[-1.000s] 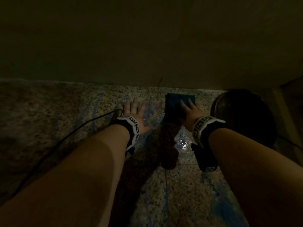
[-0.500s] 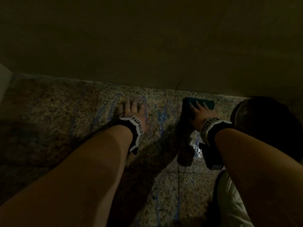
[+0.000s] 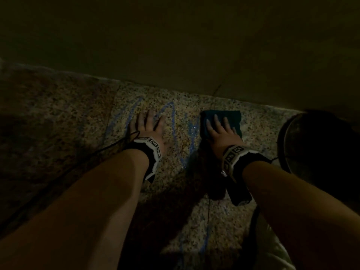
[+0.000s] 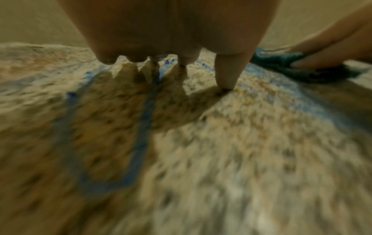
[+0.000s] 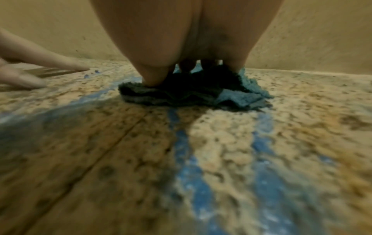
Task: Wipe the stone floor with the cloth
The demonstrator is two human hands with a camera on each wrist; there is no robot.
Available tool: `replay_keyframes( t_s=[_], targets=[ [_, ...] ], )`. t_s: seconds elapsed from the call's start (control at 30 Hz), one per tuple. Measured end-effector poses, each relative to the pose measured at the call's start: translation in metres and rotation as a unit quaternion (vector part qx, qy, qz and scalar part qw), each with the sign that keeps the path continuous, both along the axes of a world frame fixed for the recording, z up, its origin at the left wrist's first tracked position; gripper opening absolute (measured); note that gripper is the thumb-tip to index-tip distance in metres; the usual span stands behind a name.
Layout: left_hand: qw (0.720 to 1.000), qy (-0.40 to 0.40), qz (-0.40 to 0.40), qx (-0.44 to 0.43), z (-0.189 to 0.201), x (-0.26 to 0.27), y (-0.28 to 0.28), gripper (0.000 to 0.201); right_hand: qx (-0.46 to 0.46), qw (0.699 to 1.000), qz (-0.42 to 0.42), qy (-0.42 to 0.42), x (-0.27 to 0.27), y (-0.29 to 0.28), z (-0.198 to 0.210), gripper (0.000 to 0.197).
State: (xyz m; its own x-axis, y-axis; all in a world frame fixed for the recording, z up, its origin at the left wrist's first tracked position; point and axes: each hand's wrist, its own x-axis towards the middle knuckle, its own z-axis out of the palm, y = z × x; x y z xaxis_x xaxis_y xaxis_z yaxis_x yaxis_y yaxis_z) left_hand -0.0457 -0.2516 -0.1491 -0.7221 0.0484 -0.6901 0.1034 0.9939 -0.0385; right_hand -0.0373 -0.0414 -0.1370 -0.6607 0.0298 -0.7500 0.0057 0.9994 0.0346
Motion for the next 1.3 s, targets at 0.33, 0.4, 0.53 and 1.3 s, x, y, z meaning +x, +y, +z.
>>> replay_keyframes(
  t_s=[0.33, 0.4, 0.53, 1.3],
  targets=[
    [0.999, -0.032, 0.000, 0.014, -0.003, -0.001, -0.006, 0.086, -0.040, 0.997, -0.066, -0.004, -0.063, -0.032, 0.005, 0.066],
    [0.999, -0.036, -0.003, 0.016, -0.003, -0.001, -0.006, 0.086, -0.046, 0.995, -0.084, -0.004, -0.069, -0.038, 0.006, 0.067],
    [0.999, -0.042, 0.000, 0.024, 0.002, -0.001, -0.007, 0.085, -0.025, 0.998, -0.058, 0.008, -0.054, -0.041, 0.002, 0.069],
    [1.000, -0.003, 0.009, 0.019, 0.001, 0.022, -0.057, 0.074, -0.063, 0.998, 0.003, -0.003, -0.079, -0.101, 0.004, 0.067]
  ],
)
